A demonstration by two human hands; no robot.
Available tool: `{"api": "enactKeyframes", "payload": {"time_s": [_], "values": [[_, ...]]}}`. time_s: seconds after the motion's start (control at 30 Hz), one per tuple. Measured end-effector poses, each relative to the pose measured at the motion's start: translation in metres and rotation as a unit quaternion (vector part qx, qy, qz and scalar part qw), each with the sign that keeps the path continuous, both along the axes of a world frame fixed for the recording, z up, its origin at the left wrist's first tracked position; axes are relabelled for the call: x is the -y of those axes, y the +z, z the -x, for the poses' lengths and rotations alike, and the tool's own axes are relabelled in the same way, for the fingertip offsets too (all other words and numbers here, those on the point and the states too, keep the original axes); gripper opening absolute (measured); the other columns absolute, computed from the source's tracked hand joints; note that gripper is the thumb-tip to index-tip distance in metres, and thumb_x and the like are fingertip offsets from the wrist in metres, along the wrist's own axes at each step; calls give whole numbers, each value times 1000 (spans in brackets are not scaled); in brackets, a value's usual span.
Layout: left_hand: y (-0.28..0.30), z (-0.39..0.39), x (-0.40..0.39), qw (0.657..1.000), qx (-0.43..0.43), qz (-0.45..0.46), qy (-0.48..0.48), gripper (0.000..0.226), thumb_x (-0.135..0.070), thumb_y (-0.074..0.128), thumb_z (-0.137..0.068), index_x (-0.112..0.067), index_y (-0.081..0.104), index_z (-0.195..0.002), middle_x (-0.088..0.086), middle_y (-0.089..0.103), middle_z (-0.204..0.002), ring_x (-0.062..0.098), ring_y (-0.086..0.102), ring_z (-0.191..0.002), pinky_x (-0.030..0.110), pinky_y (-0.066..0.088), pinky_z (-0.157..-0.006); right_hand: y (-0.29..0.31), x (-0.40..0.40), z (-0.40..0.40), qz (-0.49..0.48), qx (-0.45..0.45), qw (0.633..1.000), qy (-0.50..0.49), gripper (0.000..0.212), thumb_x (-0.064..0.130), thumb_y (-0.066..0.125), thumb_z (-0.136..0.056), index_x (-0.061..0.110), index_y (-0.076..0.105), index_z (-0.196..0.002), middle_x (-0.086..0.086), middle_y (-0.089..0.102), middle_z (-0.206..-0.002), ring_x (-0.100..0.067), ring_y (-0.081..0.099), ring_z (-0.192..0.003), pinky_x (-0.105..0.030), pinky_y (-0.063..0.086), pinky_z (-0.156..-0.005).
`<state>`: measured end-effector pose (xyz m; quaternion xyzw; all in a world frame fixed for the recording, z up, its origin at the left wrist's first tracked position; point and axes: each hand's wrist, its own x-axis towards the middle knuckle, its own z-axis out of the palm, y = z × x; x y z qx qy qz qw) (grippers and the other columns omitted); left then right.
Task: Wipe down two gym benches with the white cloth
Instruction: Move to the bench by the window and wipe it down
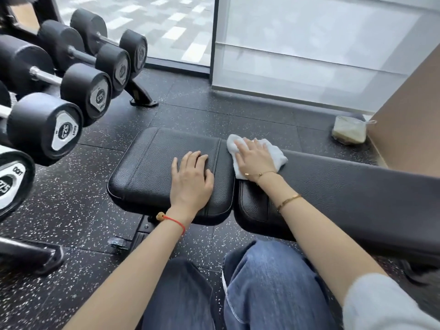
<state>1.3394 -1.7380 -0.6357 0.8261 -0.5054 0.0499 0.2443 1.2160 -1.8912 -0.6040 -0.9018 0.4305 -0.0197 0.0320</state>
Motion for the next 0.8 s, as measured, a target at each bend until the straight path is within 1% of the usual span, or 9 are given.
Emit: {"api": "enactKeyframes", "payload": {"time_s": [0.07,0.2,0.27,0.37,0.5,0.57,0.63,0.73,0.8], "values": [[1,0,-1,1000,-3,-5,-2,46,-33,44,-95,-19,51,-138,1,48,-147,20,35,-142,50,17,-121,0,-16,9,3,3,999,31,50,34,31,-103,21,26,-152,-6,29,-157,-34,21,-145,-47,12,-119],[1,-2,-2,1000,-1,-5,-6,47,-33,42,-96,-18,50,-139,2,47,-148,20,34,-142,49,16,-121,-3,-68,56,-15,29,994,102,52,35,32,-104,28,23,-154,-2,24,-161,-31,12,-150,-45,7,-123],[0,-2,-3,1000,-3,-5,-10,47,-33,43,-96,-18,50,-139,2,47,-148,20,34,-143,50,16,-121,-5,-77,79,-23,30,996,87,50,35,31,-104,30,23,-154,0,22,-162,-26,11,-151,-42,5,-124],[1,-1,-4,1000,-9,-6,-15,47,-33,42,-96,-17,50,-140,3,46,-148,21,33,-143,50,15,-122,-3,-56,95,-22,45,999,8,50,33,31,-105,27,24,-154,-3,20,-162,-24,11,-151,-36,4,-124],[4,-1,-4,1000,-16,-5,-15,47,-34,42,-96,-18,50,-140,2,46,-149,20,33,-143,49,15,-122,4,-27,68,-18,61,995,-79,47,29,31,-104,21,30,-151,-10,28,-157,-33,27,-142,-42,13,-120],[4,-1,-4,1000,-15,-3,-12,46,-34,43,-96,-18,51,-138,2,47,-148,20,34,-142,49,16,-121,4,-34,57,-24,65,995,-76,47,30,31,-104,21,30,-150,-10,26,-158,-34,26,-142,-44,13,-120],[4,-1,-5,1000,-13,3,-9,45,-33,45,-94,-18,53,-136,3,49,-146,20,36,-140,50,17,-121,1,-52,63,-25,71,997,-32,48,30,33,-104,22,31,-151,-9,25,-159,-33,21,-146,-43,11,-121],[4,-1,-3,1000,-16,9,-9,45,-32,47,-94,-17,54,-135,4,50,-144,22,38,-139,50,18,-120,-5,-82,95,-7,89,996,28,46,29,37,-104,24,36,-149,-6,31,-157,-31,22,-147,-41,11,-122],[5,1,-4,1000,-17,-5,-11,44,-30,46,-95,-15,53,-137,6,48,-147,23,36,-141,51,16,-121,-7,-86,123,-15,99,995,13,45,29,36,-104,26,36,-149,-4,31,-158,-29,20,-148,-39,10,-122]]}}
